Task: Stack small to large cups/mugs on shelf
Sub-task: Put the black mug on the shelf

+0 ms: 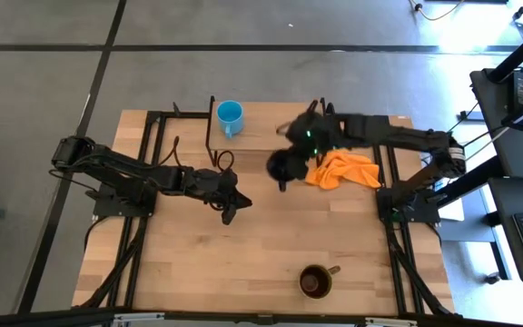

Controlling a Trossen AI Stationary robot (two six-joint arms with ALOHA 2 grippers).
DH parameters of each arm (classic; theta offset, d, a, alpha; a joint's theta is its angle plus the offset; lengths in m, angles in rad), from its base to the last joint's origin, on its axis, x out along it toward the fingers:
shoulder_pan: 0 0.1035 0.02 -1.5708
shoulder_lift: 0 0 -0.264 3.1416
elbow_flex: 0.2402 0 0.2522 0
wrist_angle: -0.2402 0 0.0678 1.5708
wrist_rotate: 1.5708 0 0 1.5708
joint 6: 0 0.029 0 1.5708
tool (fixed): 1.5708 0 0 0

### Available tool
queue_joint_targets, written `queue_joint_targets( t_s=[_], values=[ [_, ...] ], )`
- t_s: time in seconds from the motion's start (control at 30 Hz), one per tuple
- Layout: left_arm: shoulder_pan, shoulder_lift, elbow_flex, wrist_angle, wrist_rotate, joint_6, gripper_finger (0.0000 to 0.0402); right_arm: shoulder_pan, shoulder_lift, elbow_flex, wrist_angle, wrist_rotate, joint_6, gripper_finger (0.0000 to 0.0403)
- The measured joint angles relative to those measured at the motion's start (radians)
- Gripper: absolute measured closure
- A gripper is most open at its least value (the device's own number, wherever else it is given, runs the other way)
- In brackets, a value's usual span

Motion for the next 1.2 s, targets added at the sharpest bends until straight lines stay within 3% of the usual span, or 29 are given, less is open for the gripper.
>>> queue_joint_targets(
  t_s=[0.2, 0.43, 0.6, 0.83, 1.2],
  values=[
    [-0.001, 0.000, 0.000, 0.000, 0.000, -0.007, 0.0360, -0.129, 0.138, 0.218, -0.136, -0.053, -0.092, 0.0381],
    [-0.005, 0.000, 0.000, 0.000, 0.000, -0.031, 0.0360, -0.205, 0.336, 0.548, -0.219, -0.143, -0.169, 0.0378],
    [-0.014, 0.000, 0.000, 0.000, -0.001, -0.034, 0.0360, -0.251, 0.473, 0.728, -0.340, -0.148, -0.194, 0.0381],
    [-0.044, 0.000, 0.000, -0.003, -0.053, -0.041, 0.0360, -0.306, 0.548, 0.776, -0.373, -0.180, -0.214, 0.0381],
    [-0.052, 0.000, 0.000, -0.029, -0.076, -0.053, 0.0360, -0.392, 0.564, 0.776, -0.331, -0.257, -0.140, 0.0381]
  ],
)
